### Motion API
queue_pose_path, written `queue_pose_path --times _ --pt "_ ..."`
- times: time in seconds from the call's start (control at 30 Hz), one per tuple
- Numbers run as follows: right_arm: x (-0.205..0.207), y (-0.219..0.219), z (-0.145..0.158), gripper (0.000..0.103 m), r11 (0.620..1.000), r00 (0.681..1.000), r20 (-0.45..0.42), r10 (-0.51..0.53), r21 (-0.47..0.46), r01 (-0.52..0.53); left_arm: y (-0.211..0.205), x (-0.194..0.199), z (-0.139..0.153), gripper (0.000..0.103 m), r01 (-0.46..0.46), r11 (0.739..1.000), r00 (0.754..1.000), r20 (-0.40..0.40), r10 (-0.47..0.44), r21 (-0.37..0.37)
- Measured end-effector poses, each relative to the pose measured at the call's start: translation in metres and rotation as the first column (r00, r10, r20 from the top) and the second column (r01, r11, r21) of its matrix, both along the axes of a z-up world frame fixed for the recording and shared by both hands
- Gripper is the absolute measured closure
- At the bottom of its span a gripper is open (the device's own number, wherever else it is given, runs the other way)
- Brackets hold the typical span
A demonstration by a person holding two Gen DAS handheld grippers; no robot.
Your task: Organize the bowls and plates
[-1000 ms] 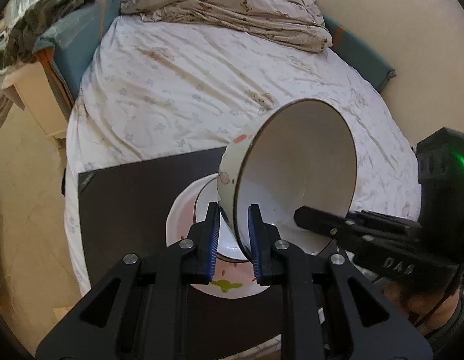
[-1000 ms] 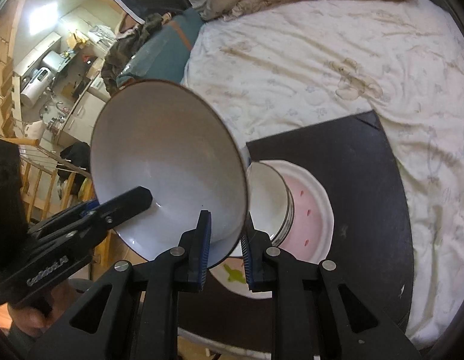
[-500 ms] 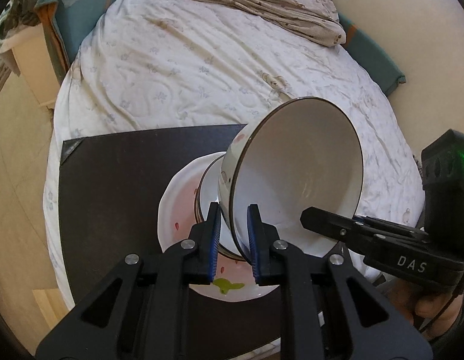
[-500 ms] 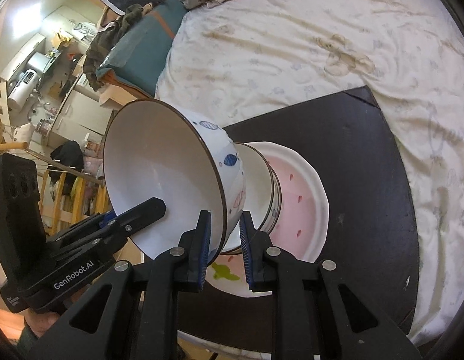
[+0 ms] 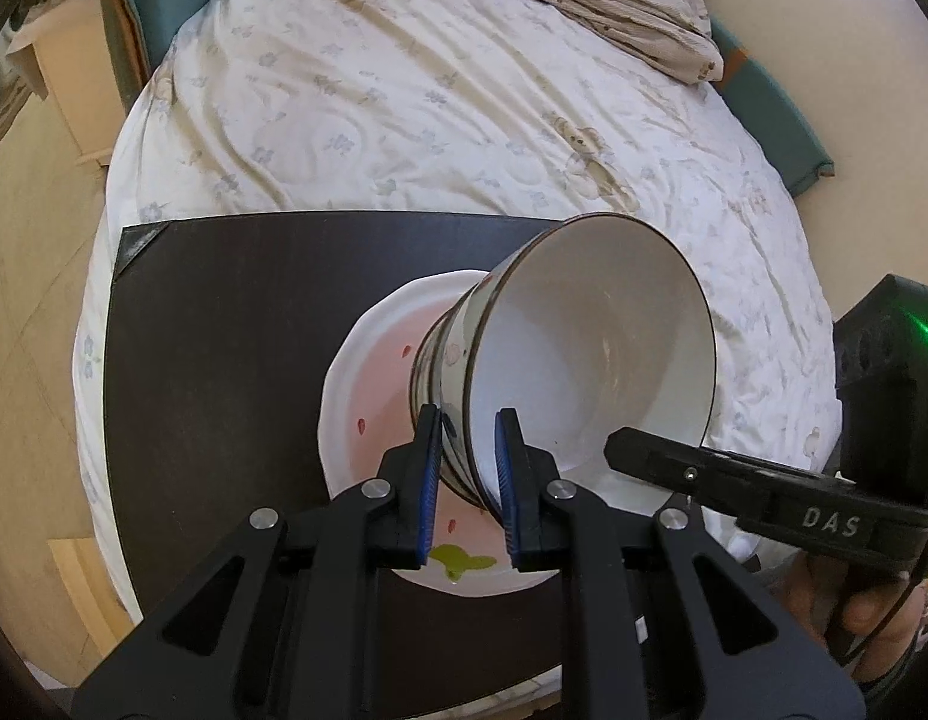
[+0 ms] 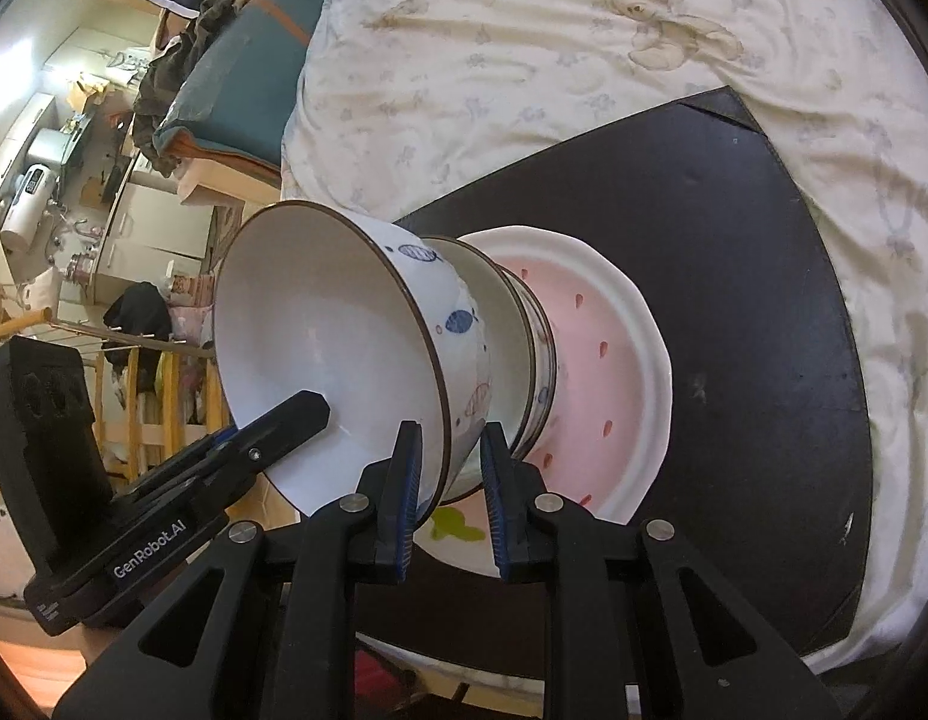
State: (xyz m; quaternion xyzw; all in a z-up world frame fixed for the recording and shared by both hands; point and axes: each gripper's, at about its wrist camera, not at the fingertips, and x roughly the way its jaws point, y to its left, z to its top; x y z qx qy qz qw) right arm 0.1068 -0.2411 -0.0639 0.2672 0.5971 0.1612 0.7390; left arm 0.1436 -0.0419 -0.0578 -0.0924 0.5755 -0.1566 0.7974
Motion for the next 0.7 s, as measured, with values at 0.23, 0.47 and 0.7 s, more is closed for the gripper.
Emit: queue_pose_path --times 0.23,0.47,0.7 --pt "0.002 -0.009 0.004 0.070 0.999 0.999 -0.010 -0.050 0.021 0.050 0.007 0.000 0.005 0.089 -0.026 1.000 1.000 0.016 0.026 -0.013" --pt "0.003 -0.024 0.007 0.070 0.995 0.995 0.015 -0.098 0.034 0.097 0.026 0.008 0.008 0.088 -0.110 0.993 0.993 0.040 0.112 -0.050" --pt "0.012 -0.040 0.007 0.070 0.986 0.986 0.061 -0.158 0.055 0.155 0.024 0.012 0.006 0.080 -0.119 0.992 0.991 0.063 0.121 -0.035"
